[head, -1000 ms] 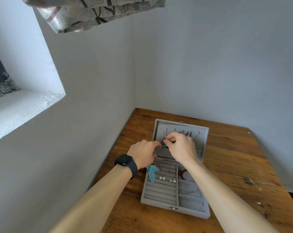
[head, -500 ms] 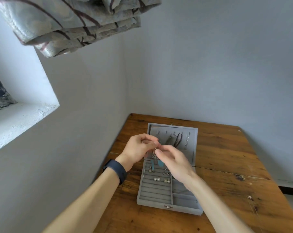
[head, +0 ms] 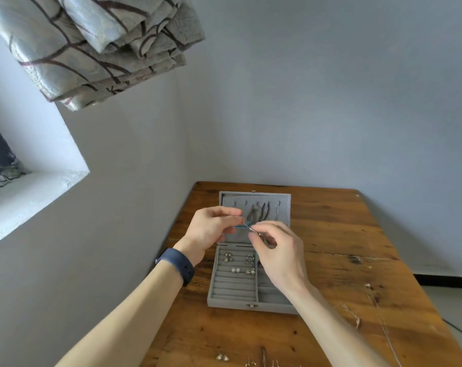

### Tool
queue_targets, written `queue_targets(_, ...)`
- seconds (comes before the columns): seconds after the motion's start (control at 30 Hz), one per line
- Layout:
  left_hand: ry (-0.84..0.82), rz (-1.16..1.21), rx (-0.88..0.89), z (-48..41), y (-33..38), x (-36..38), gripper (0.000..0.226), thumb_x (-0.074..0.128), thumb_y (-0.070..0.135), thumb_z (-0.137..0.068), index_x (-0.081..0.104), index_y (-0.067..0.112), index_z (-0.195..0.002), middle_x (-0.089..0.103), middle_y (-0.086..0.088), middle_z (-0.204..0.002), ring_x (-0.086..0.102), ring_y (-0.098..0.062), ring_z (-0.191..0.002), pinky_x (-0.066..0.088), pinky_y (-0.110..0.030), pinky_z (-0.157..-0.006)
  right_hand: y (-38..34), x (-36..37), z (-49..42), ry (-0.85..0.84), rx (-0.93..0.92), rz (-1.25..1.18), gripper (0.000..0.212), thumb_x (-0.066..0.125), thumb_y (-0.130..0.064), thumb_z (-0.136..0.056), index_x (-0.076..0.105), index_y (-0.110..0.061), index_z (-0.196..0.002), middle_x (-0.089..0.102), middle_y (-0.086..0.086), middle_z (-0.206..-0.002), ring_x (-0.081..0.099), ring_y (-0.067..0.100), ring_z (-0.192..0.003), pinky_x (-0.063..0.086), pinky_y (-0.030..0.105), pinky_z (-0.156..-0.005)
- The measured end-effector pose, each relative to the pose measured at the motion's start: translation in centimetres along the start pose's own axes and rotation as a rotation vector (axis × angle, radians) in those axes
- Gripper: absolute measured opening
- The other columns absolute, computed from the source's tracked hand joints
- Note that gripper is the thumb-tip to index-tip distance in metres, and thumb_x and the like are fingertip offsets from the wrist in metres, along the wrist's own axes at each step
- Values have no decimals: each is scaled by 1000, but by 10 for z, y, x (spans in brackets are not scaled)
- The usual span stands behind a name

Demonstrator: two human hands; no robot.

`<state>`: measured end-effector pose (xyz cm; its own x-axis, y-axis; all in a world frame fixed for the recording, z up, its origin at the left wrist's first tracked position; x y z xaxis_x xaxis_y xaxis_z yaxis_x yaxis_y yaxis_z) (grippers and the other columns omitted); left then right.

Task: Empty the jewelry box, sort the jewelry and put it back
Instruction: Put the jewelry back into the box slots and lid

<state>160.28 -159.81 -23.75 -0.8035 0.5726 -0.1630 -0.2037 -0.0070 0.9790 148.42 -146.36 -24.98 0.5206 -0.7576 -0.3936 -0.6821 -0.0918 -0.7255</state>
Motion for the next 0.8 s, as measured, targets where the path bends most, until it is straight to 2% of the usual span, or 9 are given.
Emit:
queue_targets(0.07, 3, -4, 52, 5, 8, 3, 10, 80, 26, -81, 79, 31, -90, 76, 10, -86, 68, -3, -73, 49, -24, -68, -4, -1, 6, -52, 7, -88, 13, 76, -25, -85, 77, -25, -98, 68, -17, -108, 64, 1, -100, 51, 14, -82)
queue_targets(0.17, -19, -17, 108, 14, 19, 5, 10, 80, 25, -81, 78, 32, -89, 77, 5, -87, 66, -5, -72, 50, -25, -69, -1, -1, 10, -98, 261, -335, 11, 67, -41, -83, 73, -32, -81, 71, -20, -96, 63, -3, -96, 47, 19, -77)
queue_targets(0.27, -52, -61, 128, 22, 24, 6, 12, 80, 25, -81, 78, 32, -90, 76, 6, -87, 68, -6, -74, 50, -25, -68, 0, 1, 7, -138, 451, -542, 12, 65, -41, -87, 69, -30, -91, 71, -20, -96, 62, -9, -93, 42, 22, -79)
queue_targets(0.33, -81, -74, 133, 26, 25, 6, 14, 80, 26, -81, 77, 29, -94, 76, 6, -84, 68, -6, -74, 49, -25, -67, -4, 6, 6, -241, 472, -597, 17, 60, -37, -97, 66, -32, -112, 69, -23, -108, 59, -14, -100, 42, 17, -83)
queue_targets(0.4, -91, -92, 143, 30, 25, 5, 16, 80, 27, -82, 76, 28, -97, 76, 5, -84, 67, -6, -75, 50, -26, -69, -8, 7, 5, -298, 434, -541, 22, 56, -37, -100, 64, -32, -119, 67, -20, -116, 58, -13, -105, 44, 13, -82)
queue_targets(0.47, -79, -120, 165, 31, 24, 4, 15, 80, 28, -82, 76, 28, -97, 76, 4, -82, 68, -8, -75, 52, -28, -71, -9, 7, 5, -313, 422, -502, 20, 57, -37, -99, 67, -33, -116, 69, -16, -111, 62, -6, -104, 48, 14, -83)
queue_targets(0.6, -34, -218, 223, 30, 23, 2, 15, 81, 25, -81, 75, 28, -95, 76, 5, -83, 73, -11, -77, 59, -32, -80, -4, 11, 7, -310, 495, -542, 17, 64, -30, -96, 71, -30, -112, 73, -8, -106, 69, 11, -101, 56, 30, -89)
queue_targets(0.7, 9, -248, 234, 29, 20, -1, 15, 82, 28, -79, 76, 31, -92, 77, 5, -86, 73, -13, -79, 60, -35, -84, -1, 11, 8, -295, 514, -610, 16, 69, -24, -93, 73, -29, -108, 76, -7, -101, 72, 11, -93, 58, 26, -79)
queue_targets(0.8, 47, -246, 238, 25, 16, -5, 14, 84, 30, -77, 75, 32, -89, 76, 6, -81, 71, -9, -73, 60, -30, -79, 5, 11, 8, -261, 538, -678, 18, 71, -18, -92, 74, -22, -109, 76, 0, -99, 73, 15, -89, 58, 25, -75)
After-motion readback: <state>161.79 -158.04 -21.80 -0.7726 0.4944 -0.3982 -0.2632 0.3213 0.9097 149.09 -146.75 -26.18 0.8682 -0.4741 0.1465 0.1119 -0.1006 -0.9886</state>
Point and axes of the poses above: each hand's wrist, its own z-axis away from the middle knuckle, its own x-axis out of the palm, y = z × x, the point moved 6 cm from there along -z, towards the middle knuckle
